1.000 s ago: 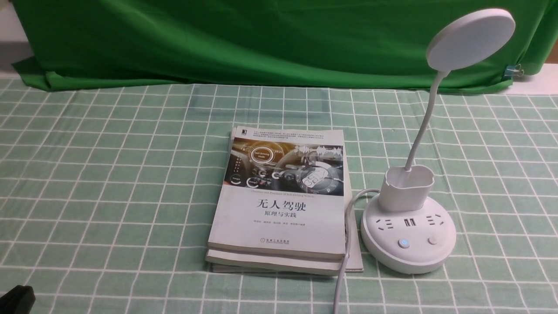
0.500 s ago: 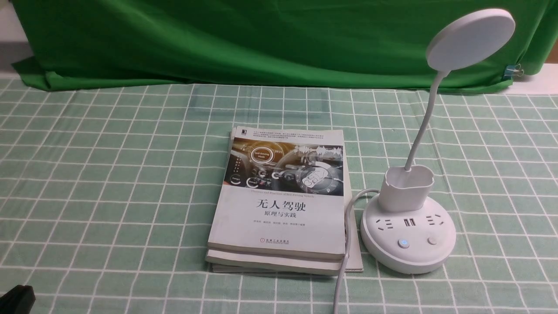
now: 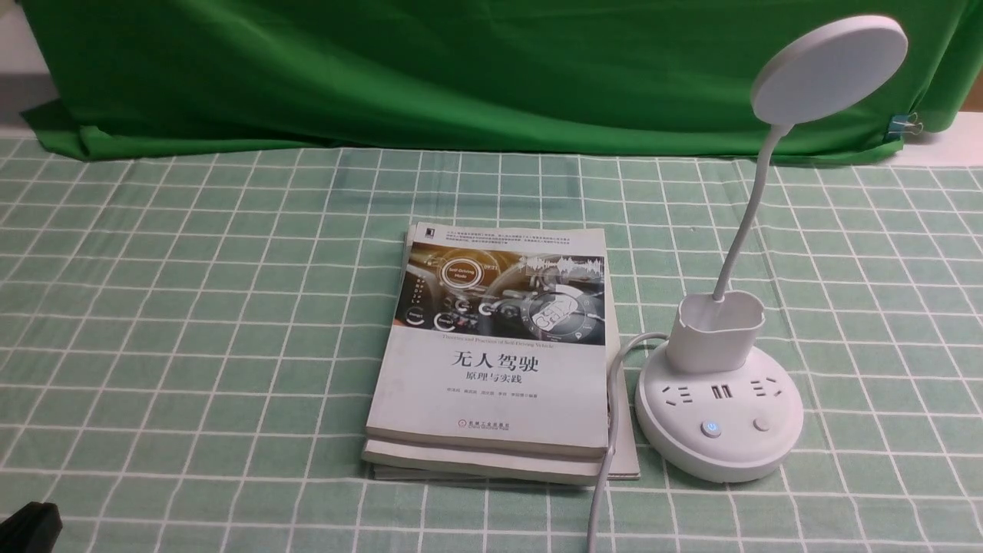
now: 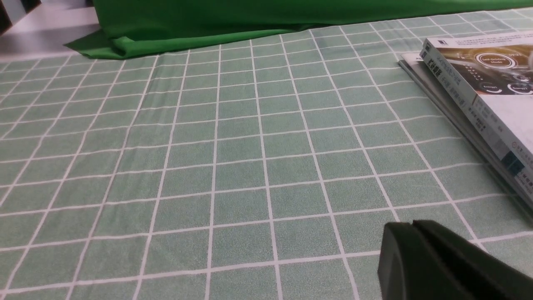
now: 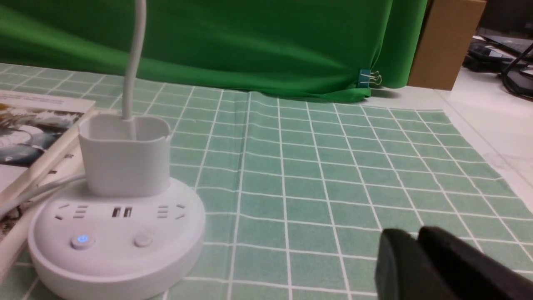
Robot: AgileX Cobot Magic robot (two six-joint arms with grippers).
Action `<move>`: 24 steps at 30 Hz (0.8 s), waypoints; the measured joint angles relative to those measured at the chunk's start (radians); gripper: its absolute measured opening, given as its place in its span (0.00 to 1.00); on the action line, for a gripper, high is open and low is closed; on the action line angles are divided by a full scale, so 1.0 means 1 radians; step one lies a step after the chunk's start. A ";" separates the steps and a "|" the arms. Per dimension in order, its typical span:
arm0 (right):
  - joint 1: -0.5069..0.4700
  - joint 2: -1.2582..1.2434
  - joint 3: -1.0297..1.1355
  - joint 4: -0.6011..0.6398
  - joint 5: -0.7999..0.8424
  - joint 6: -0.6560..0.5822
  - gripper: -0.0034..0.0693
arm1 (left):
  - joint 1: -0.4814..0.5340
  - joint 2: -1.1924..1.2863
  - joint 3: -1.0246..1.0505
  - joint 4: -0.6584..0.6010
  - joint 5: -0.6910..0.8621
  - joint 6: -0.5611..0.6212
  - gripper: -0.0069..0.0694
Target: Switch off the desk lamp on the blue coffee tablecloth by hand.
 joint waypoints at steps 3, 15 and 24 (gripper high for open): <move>0.000 0.000 0.000 0.000 0.000 0.000 0.16 | 0.000 0.000 0.000 0.000 0.000 0.000 0.09; 0.000 0.000 0.000 0.000 0.003 0.000 0.21 | 0.000 0.000 0.000 0.000 0.000 0.000 0.09; 0.000 0.000 0.000 0.000 0.003 0.000 0.24 | 0.000 0.000 0.000 0.000 0.000 0.000 0.09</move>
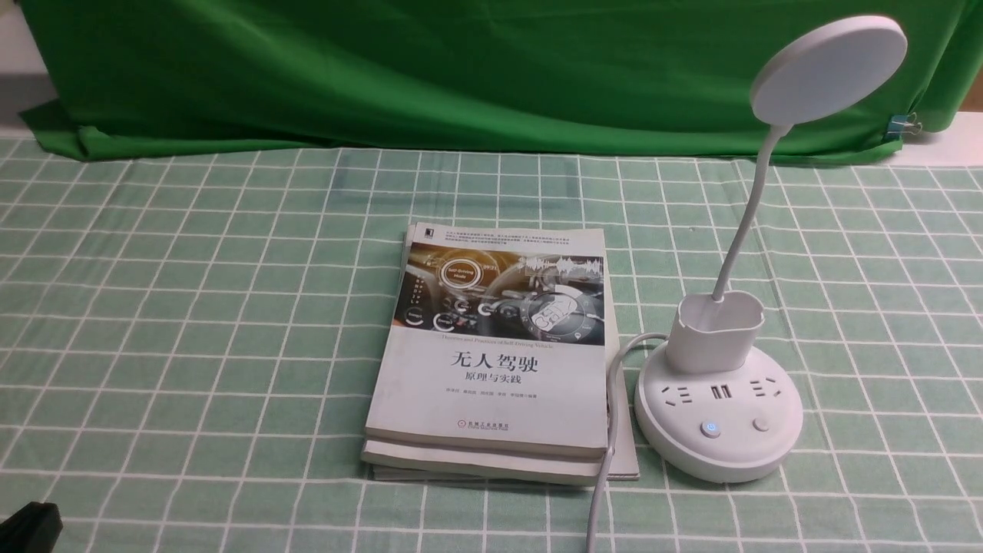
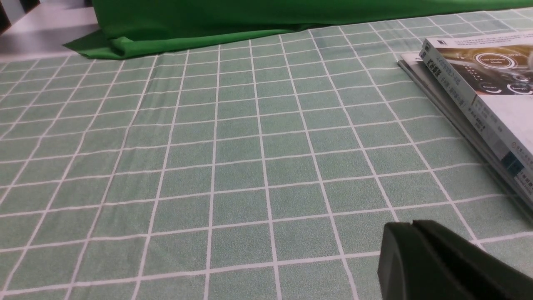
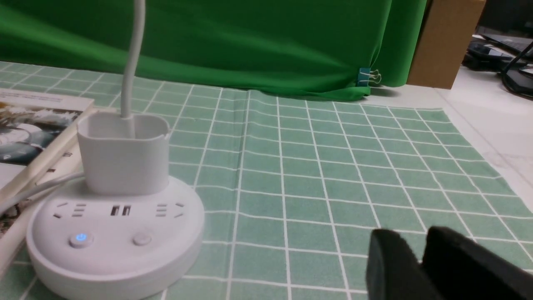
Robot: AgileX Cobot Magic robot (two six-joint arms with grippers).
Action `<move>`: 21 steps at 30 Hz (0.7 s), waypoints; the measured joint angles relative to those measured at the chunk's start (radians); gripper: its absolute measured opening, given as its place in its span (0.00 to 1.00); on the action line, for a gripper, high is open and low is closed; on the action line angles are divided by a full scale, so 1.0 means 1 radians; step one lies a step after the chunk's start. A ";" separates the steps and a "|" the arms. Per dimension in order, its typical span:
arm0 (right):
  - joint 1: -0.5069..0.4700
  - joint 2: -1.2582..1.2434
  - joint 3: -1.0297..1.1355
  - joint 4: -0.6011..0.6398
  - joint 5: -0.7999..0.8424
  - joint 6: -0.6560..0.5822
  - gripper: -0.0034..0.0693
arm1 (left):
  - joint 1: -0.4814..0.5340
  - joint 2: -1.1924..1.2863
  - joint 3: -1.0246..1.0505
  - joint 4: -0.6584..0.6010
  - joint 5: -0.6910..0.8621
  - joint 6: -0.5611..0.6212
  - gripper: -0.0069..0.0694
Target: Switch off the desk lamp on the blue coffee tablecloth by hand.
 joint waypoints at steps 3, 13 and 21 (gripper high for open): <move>0.000 0.000 0.000 0.000 0.000 0.000 0.26 | 0.000 0.000 0.000 0.000 0.000 0.000 0.09; 0.000 0.000 0.000 0.000 0.000 0.000 0.30 | 0.000 0.000 0.000 0.000 0.000 0.000 0.09; 0.000 0.000 0.000 0.000 0.001 0.000 0.32 | 0.000 0.000 0.000 0.000 0.000 0.000 0.09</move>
